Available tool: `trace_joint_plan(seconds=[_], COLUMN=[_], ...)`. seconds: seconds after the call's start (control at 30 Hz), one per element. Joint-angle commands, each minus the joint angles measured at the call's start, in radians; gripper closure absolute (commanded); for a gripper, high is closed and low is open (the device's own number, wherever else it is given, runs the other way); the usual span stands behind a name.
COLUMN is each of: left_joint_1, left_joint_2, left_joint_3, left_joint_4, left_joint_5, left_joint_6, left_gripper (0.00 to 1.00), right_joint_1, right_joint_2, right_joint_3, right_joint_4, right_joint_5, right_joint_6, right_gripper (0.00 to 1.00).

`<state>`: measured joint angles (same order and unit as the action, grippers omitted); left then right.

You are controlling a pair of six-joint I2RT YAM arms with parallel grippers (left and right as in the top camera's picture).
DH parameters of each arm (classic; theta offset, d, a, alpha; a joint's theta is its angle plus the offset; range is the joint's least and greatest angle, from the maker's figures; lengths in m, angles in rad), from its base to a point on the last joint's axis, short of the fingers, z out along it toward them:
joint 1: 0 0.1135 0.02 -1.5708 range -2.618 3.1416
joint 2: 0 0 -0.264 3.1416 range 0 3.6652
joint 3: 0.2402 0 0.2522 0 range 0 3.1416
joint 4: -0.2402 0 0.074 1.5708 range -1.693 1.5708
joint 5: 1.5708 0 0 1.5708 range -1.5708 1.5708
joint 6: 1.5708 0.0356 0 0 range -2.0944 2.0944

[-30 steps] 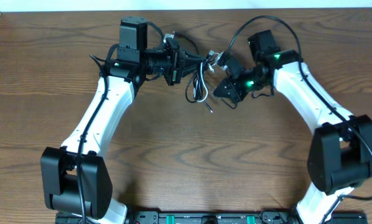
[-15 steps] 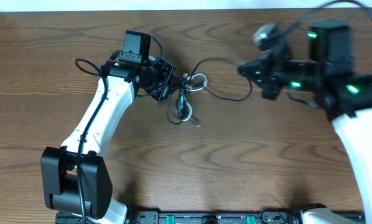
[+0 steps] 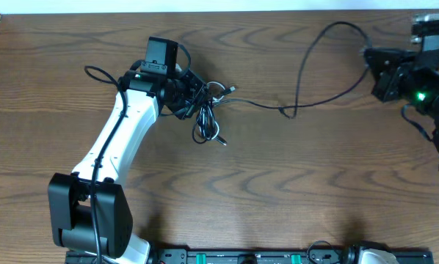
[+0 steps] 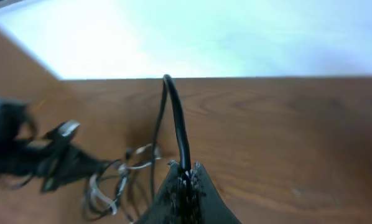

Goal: Untangle cables

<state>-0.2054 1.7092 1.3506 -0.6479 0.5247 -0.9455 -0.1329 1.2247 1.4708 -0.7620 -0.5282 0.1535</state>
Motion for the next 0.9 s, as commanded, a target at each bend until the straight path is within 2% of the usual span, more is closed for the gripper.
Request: trace_joint_plan(seconds=[0.0,0.13,0.23,0.33,0.5,0.53,0.57,0.6,0.63,0.67,0.73,0.87], left_joint_1=[0.004,0.004,0.004,0.003,0.003,0.003,0.003,0.003,0.003,0.003,0.003,0.003], left_joint_2=[0.007,0.007,0.007,0.007,0.007,0.007,0.007,0.007,0.007,0.007,0.007,0.007], left_joint_3=[0.000,0.000,0.000,0.000,0.000,0.000,0.000,0.000,0.000,0.000,0.000,0.000], left_joint_4=[-0.002,0.006,0.005,0.006,0.005,0.005,0.005,0.005,0.005,0.005,0.005,0.001], left_joint_5=[0.011,0.124,0.251,0.324,0.328,0.328,0.328,0.328,0.327,0.318,0.267,0.098], left_joint_6=[0.224,0.491,0.620,0.638,0.619,0.609,0.598,0.592,0.592,0.588,0.536,0.286], left_gripper=[0.93,0.93,0.92,0.92,0.93,0.93,0.93,0.92,0.93,0.92,0.92,0.93], right_joint_1=[-0.006,-0.006,-0.006,-0.005,-0.003,-0.003,-0.003,-0.003,-0.003,-0.003,0.000,0.028], right_joint_2=[0.044,0.109,0.160,0.212,0.291,0.304,0.320,0.332,0.343,0.351,0.364,0.365], right_joint_3=[0.006,0.006,0.006,0.006,0.006,0.006,0.006,0.006,0.006,0.006,0.006,0.006], right_joint_4=[-0.008,-0.016,-0.011,0.003,0.031,0.035,0.038,0.039,0.038,0.037,0.035,0.029], right_joint_5=[0.093,0.113,0.111,0.111,0.110,0.110,0.109,0.104,0.098,0.086,0.037,-0.048], right_joint_6=[0.059,0.059,0.060,0.059,0.059,0.059,0.059,0.059,0.059,0.058,0.039,-0.030], right_gripper=[0.99,0.99,0.99,0.99,0.98,0.93,0.79,0.51,0.31,0.18,0.09,0.06])
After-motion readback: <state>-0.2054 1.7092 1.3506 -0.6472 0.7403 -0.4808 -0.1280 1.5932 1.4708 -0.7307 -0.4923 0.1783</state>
